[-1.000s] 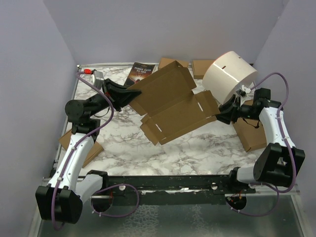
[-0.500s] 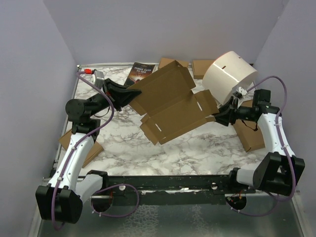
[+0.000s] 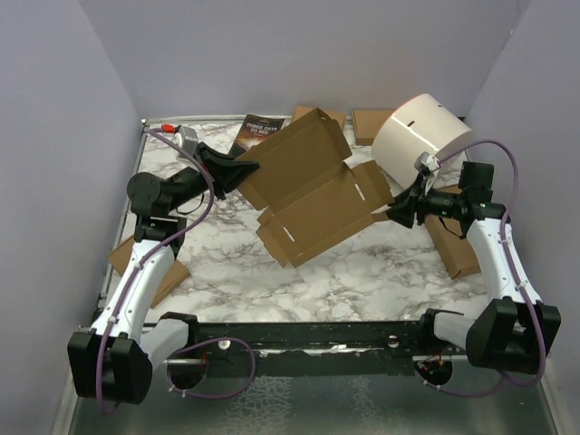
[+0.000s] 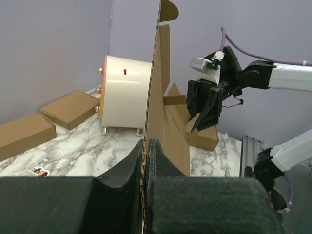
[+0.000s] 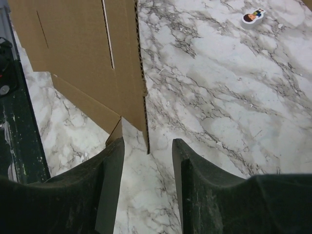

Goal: Fold the paper box

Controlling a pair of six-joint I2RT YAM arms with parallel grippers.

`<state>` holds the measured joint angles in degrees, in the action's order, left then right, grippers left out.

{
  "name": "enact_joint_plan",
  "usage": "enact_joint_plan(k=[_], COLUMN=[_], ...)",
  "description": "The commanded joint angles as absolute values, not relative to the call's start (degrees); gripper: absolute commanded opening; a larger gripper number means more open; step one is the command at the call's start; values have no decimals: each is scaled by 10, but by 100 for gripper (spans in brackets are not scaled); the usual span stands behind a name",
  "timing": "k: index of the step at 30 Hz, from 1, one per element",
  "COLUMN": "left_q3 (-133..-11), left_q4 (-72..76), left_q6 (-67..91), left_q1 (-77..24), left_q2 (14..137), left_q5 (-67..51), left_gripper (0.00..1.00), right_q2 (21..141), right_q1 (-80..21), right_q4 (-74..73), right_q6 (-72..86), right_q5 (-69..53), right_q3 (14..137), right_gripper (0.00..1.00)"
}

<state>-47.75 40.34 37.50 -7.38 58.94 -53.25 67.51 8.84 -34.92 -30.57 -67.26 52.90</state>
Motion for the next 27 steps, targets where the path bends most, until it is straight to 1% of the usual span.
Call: enact_joint_plan(k=[1,5,8,12,16,17,18,20,22,24,27], left_q3=[-482,-483,-477,-474,-479,-481,-481,-483,-483,-483,-480], left_q4=[387,393,433,484,472,468,467,472,487,505,543], left_q6=[344,348,373,409,403,402,402,406,419,434,461], left_q1=[-65,-58,-56,-55,-52,-51,-50,-50,-49,-49,-49], left_q2=[592,596,600,609,607,606,605,606,608,609,614], left_q5=[-531,-538,-544,-559,-573,-577,-581,-590,-597,-602,-609], left_gripper=[0,0,0,0,0,0,0,0,0,0,0], right_q2=[664,666,678,705,713,713,713,718,721,724,742], right_q1=[87,87,87,87,114,128,139,155,161,162,161], right_q4=[-318,-328,-328,-330,-320,-294,-270,-224,-189,-159,-99], right_q6=[-272,-274,-271,-274,-247,-222,-196,-157,-135,-117,-76], right_q5=[-658,-718,-745,-750,-754,-747,-732,-706,-692,-686,-693], right_q3=[524,520,512,520,550,549,547,542,540,536,522], right_gripper=[45,46,47,47,46,44,39,27,18,14,12])
